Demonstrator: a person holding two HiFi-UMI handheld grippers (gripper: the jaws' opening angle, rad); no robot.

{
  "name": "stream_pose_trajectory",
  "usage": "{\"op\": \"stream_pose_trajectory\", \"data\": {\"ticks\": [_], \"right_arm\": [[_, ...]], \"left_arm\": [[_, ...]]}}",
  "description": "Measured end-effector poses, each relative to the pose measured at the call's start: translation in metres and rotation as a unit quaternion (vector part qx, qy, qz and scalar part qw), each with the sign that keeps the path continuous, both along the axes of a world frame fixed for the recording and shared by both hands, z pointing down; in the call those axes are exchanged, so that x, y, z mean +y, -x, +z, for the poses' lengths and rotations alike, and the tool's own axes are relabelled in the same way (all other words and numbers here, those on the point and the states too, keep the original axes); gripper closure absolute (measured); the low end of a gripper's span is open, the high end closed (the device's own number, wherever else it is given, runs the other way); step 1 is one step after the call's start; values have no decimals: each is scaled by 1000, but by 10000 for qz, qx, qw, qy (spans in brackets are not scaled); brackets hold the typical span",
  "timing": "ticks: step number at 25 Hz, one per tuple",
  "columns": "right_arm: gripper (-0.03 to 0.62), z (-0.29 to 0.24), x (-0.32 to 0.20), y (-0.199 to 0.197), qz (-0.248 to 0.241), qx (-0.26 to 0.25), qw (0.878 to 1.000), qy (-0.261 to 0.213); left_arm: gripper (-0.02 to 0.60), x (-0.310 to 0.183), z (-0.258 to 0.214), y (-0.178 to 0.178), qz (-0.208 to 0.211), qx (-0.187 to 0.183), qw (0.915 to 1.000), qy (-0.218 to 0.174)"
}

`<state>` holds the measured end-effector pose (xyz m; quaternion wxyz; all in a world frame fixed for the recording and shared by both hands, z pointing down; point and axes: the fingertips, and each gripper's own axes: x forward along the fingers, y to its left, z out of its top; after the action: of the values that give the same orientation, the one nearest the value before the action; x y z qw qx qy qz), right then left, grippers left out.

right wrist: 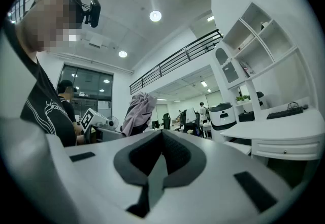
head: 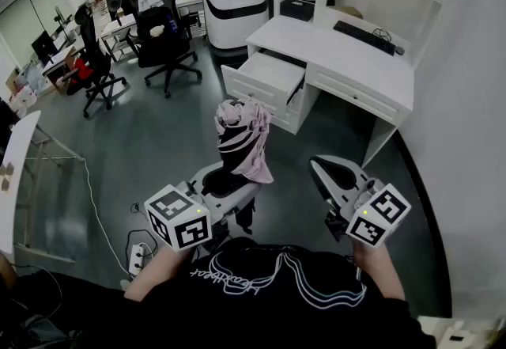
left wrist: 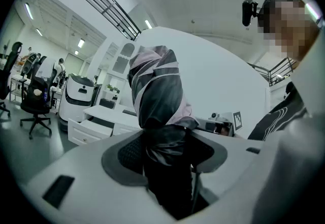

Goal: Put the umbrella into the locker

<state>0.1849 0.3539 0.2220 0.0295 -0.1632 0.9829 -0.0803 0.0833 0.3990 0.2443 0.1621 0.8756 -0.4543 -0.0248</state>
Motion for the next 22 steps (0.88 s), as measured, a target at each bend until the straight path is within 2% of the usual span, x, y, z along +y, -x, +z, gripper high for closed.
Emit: {"op": "stream_pose_trajectory", "data": {"ticks": [7, 16, 19, 22], "right_arm": [[590, 12, -6, -6, 258, 46, 9995, 167], [584, 53, -28, 4, 243, 324, 9989, 215], [553, 64, -52, 11, 225, 491, 9984, 183], [553, 50, -97, 28, 312, 520, 9977, 291]], "left_arm": [[359, -1, 5, 1, 99, 112, 9998, 91], [359, -23, 45, 12, 62, 361, 9992, 130], [358, -45, 59, 21, 36, 498, 9987, 120], [359, -87, 52, 43, 22, 683, 9973, 256]]}}
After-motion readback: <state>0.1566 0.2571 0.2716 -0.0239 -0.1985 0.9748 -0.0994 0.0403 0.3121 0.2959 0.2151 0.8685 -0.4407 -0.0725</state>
